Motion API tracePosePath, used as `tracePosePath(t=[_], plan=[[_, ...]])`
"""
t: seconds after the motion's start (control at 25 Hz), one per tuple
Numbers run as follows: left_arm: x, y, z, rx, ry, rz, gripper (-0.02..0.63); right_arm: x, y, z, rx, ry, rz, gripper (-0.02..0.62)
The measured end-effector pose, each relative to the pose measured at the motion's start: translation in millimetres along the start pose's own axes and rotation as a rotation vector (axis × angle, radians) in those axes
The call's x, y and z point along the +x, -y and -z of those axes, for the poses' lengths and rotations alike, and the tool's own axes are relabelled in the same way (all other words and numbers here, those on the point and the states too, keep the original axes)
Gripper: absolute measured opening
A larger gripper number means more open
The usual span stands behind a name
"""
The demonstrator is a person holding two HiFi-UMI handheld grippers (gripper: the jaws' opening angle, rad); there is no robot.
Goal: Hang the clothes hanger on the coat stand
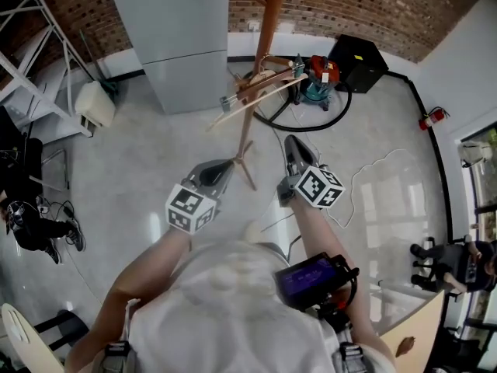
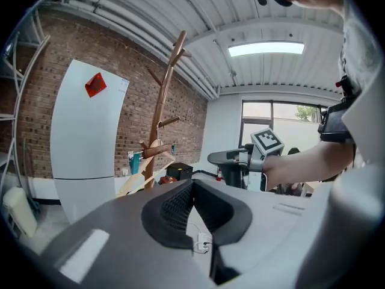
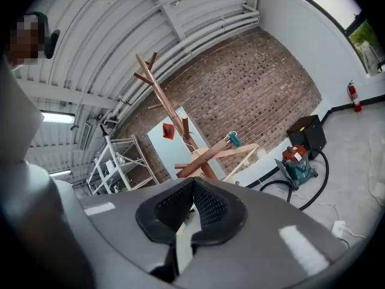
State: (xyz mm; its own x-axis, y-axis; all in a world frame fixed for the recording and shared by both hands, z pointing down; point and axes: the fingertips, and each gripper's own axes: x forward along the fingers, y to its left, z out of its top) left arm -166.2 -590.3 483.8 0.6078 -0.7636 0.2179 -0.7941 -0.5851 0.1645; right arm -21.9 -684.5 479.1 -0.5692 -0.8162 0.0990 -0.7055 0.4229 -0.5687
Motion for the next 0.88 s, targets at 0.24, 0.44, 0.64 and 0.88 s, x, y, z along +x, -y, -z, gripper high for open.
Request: tracePosePath(t=[0.24,0.44,0.64,0.88], plan=[[-14.5,2.5,28.2,-0.029,-0.032,0.024,0.002,-45.3,6.7,30.4,-0.052,-0.072,0.028,0.012],[-22.8,7.6,38.7,-0.037,-0.033,0.049,0.002,-80.3,-8.2,51.7,-0.148,-0.098,0.012,0.012],[-22.8,17.2,34.2,-0.028,-0.02,0.076,0.002,-100.6,-29.1,62.6,-0.242,-0.109,-0.031,0.011],[-24.0,29.9,38.0,-0.018,-0.024,0.116,0.002,-109.7,-37.9,71.4,-0.272,-0.106,-0.029,0.012]])
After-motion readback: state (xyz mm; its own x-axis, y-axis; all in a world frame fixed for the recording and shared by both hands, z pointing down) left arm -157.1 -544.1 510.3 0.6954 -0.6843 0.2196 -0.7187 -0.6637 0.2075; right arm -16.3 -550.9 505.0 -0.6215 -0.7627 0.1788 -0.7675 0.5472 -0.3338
